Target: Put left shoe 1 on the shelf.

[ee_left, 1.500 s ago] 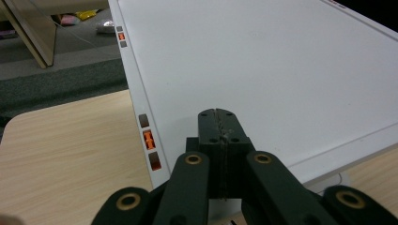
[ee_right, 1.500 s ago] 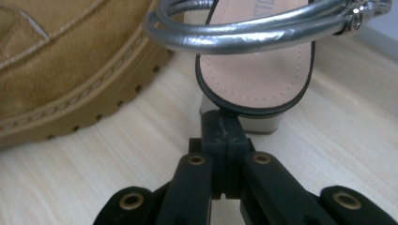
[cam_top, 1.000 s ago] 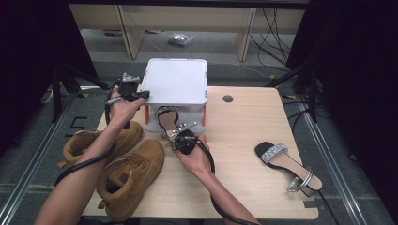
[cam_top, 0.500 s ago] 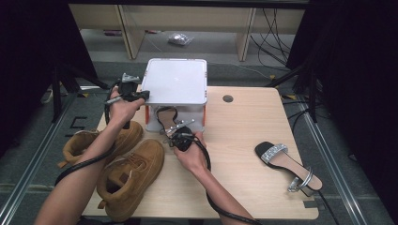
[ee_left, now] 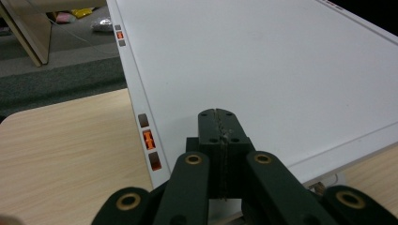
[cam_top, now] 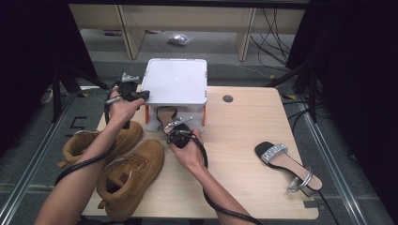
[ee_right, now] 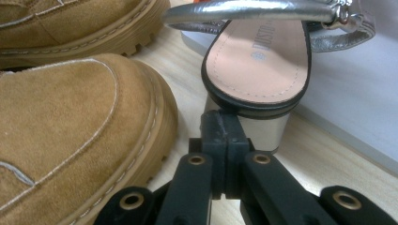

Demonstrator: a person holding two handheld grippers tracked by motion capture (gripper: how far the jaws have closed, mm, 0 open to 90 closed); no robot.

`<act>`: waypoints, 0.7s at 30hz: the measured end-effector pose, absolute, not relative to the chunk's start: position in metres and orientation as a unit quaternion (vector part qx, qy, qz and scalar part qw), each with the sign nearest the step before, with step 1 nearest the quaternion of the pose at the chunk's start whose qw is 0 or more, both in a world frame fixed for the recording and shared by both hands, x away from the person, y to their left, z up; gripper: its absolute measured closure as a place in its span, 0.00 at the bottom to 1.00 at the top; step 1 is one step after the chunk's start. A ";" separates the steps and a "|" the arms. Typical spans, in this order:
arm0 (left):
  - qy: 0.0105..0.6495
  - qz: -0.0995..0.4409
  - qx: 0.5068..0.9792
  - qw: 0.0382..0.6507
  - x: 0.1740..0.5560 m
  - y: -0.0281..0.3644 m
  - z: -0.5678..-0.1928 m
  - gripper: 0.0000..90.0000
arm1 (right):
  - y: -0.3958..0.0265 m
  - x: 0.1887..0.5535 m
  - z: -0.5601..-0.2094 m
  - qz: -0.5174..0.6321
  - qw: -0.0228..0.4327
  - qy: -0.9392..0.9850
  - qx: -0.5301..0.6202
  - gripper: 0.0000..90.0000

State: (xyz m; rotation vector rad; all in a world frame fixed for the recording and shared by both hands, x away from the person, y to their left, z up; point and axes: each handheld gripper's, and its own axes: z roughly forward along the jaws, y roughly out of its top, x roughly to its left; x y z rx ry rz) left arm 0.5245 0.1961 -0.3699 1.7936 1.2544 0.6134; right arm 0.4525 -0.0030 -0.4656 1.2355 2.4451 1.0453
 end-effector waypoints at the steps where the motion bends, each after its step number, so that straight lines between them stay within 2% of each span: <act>1: 0.501 0.245 0.716 0.421 0.524 0.196 -0.370 0.99 | -0.002 0.453 -0.465 0.355 0.107 0.830 0.416 1.00; 21: 0.501 0.245 0.716 0.421 0.524 0.196 -0.370 0.99 | 0.006 0.464 -0.464 0.371 0.126 0.822 0.413 1.00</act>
